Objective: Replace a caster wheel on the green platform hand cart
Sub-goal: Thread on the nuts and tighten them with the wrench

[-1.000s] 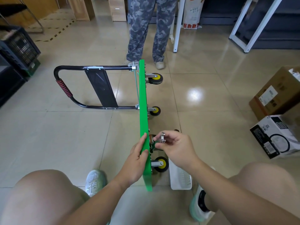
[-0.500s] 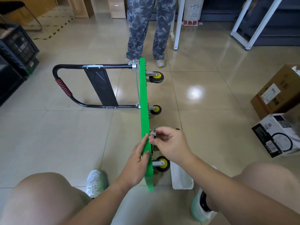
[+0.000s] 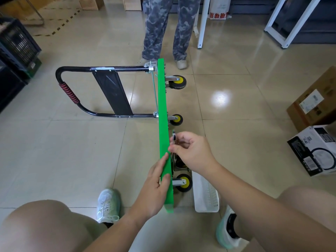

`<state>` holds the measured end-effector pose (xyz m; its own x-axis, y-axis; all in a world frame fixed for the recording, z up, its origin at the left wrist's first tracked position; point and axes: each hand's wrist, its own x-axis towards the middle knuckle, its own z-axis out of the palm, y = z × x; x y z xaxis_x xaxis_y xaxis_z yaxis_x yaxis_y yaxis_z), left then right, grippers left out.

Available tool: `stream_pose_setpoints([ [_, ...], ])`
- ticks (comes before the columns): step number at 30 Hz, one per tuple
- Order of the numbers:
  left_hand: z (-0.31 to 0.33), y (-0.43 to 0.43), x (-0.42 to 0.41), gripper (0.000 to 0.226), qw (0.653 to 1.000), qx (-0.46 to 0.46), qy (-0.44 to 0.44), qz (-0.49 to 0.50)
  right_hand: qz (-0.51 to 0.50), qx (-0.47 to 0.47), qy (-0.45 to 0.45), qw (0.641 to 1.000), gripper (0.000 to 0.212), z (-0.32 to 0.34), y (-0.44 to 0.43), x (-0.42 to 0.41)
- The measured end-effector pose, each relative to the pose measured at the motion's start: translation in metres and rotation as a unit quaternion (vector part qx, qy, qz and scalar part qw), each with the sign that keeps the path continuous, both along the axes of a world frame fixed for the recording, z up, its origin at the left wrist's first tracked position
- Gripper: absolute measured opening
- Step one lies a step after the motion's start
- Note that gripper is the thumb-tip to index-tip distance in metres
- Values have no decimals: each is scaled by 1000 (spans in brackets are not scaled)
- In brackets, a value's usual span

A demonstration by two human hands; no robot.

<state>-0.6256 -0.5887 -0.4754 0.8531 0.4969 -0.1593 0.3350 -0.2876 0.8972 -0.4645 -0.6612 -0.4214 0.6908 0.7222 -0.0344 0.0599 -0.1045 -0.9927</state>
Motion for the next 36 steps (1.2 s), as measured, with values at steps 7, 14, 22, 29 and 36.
stream_pose_setpoints([
  [7, -2, 1, 1, 60, 1000, -3, 7, 0, -8, -45, -5, 999, 31, 1, 10, 12],
  [14, -4, 1, 1, 62, 1000, -8, 8, 5, -6, -104, -15, 994, 21, -4, 20, 25],
  [22, -3, 1, 1, 61, 1000, -23, 14, -2, -10, -153, 40, 987, 14, -6, 33, 35],
  [29, 2, 5, 1, 60, 999, -27, 20, -2, -28, -77, 89, 993, 12, 18, 22, 37],
  [36, 1, 4, 3, 60, 1000, -12, 12, 3, -20, -14, 56, 998, 26, 26, -33, -18],
])
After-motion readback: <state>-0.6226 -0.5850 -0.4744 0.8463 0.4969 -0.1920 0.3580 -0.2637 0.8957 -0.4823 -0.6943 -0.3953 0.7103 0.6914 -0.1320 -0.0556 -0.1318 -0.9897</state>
